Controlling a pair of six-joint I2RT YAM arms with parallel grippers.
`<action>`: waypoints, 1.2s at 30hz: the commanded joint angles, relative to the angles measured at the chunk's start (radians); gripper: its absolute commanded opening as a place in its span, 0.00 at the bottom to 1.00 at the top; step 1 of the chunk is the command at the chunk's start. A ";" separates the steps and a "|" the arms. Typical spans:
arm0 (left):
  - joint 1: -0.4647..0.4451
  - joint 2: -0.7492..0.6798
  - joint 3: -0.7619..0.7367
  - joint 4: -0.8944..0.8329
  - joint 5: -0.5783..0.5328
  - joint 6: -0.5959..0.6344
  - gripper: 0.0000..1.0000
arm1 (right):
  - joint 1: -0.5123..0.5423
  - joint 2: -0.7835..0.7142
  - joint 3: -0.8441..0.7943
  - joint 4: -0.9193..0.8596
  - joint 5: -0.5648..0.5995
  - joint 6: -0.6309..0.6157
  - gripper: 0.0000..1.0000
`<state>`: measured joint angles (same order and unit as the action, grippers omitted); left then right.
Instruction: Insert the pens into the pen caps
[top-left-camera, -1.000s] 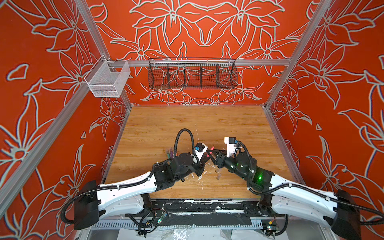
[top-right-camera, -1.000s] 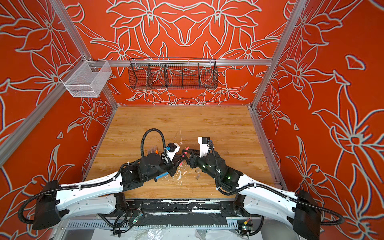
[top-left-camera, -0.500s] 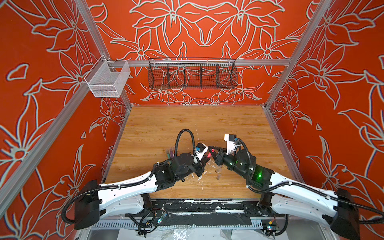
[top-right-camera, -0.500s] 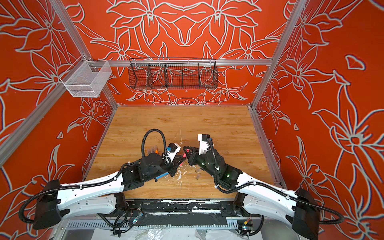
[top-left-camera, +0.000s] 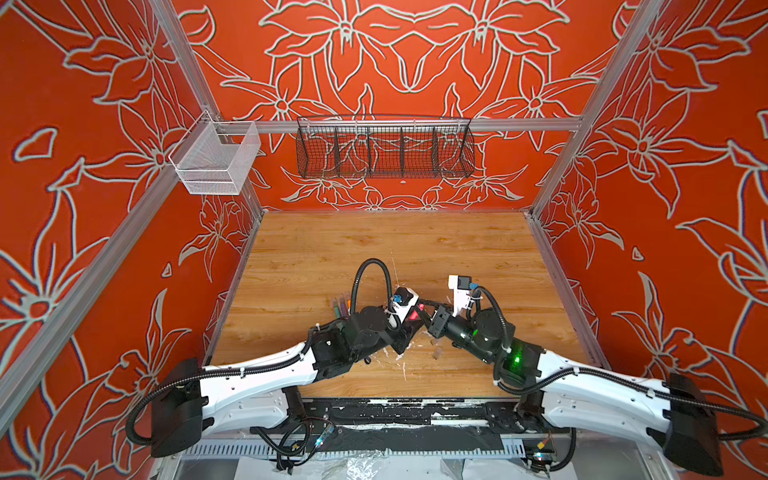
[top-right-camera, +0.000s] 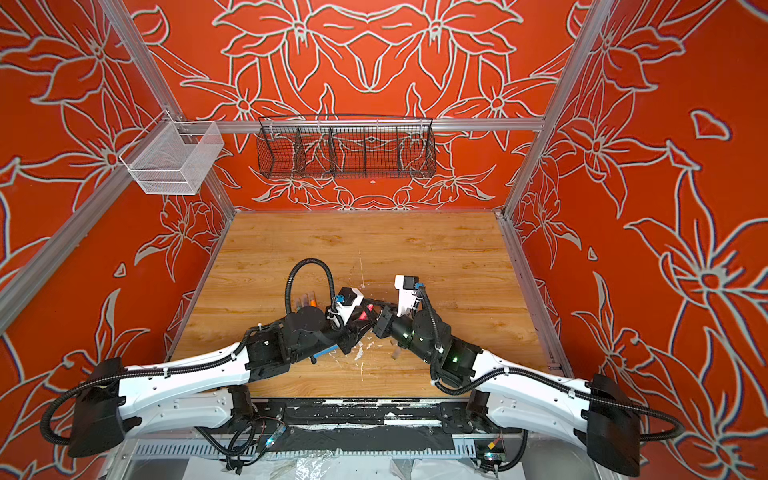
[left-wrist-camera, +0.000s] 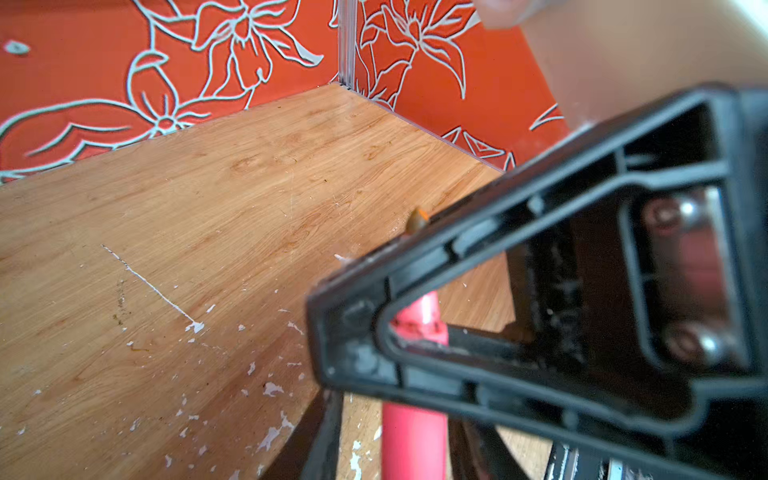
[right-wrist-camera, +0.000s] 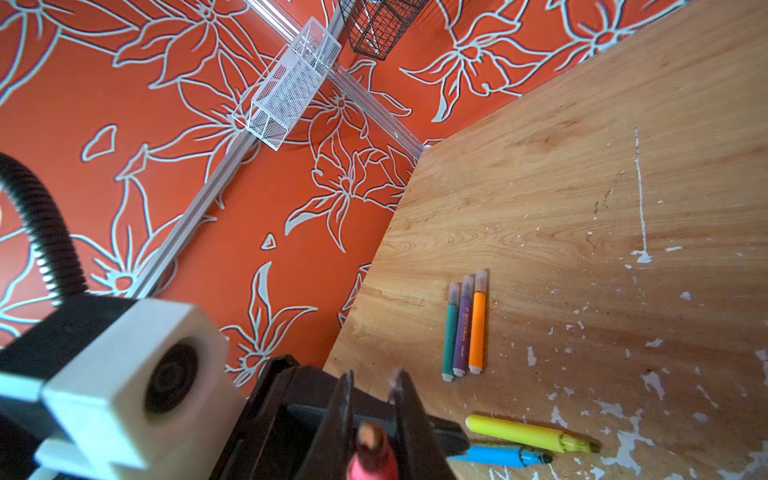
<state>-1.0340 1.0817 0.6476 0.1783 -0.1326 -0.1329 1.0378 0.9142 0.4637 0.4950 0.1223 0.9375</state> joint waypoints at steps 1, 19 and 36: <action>0.000 0.004 -0.016 0.040 0.015 0.009 0.40 | 0.018 -0.023 -0.041 0.132 0.003 0.067 0.00; 0.034 0.002 -0.018 0.038 0.026 -0.045 0.00 | 0.087 -0.042 -0.063 0.083 0.110 0.039 0.32; 0.126 -0.012 -0.046 -0.025 -0.232 -0.183 0.00 | 0.106 -0.041 0.163 -0.939 0.345 0.071 0.45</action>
<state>-0.9154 1.0809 0.5976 0.1635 -0.3115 -0.2962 1.1294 0.8127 0.5770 -0.2386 0.4088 0.9794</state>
